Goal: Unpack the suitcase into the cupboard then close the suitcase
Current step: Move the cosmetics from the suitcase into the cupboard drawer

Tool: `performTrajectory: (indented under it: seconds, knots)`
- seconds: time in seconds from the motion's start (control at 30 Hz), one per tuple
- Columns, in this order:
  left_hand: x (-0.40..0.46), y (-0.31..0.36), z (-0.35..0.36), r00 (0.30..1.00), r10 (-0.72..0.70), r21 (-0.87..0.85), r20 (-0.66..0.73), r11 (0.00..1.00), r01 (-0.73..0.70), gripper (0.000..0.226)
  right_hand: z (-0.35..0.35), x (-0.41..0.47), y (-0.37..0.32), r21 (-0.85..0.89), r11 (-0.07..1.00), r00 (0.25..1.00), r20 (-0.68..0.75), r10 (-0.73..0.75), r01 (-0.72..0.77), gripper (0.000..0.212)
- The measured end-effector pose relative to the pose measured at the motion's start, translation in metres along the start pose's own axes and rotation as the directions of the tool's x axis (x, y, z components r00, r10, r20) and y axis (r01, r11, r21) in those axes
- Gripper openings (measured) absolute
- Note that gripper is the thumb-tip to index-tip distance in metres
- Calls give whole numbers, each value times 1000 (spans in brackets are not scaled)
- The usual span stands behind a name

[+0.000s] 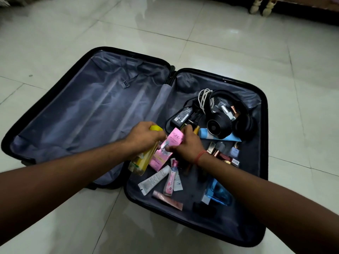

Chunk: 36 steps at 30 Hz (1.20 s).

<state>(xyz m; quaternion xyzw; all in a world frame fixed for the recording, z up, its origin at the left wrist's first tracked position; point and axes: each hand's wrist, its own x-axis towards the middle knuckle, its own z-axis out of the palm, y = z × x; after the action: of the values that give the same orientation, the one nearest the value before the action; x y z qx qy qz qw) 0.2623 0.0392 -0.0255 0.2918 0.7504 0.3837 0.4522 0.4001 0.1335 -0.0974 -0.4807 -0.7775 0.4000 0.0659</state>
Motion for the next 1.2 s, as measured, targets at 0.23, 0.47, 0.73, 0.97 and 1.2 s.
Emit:
performTrajectory:
  seconds: [0.23, 0.47, 0.73, 0.97, 1.2]
  knots:
    - [11, 8, 10, 999, 33, 8, 26, 999, -33, 48, -51, -15, 5, 517, 852, 995, -95, -39, 83, 25]
    - [1, 14, 61, 985, 41, 96, 168, 994, -58, 33, -86, -53, 9, 644, 765, 1000, 0, 14, -11, 9]
    - [-1, 2, 94, 967, 23, -5, 255, 1000, -22, 12, -97, -105, 47, -324, 893, 949, -74, 306, -313, 72]
    - [8, -11, 96, 980, -31, -31, 199, 999, 38, 9, -64, -112, 60, -179, 864, 878, 4, 478, -470, 115]
    - [10, -21, 93, 978, -53, -9, 204, 998, 56, 6, -51, -110, 71, 138, 886, 886, -86, 455, -442, 97]
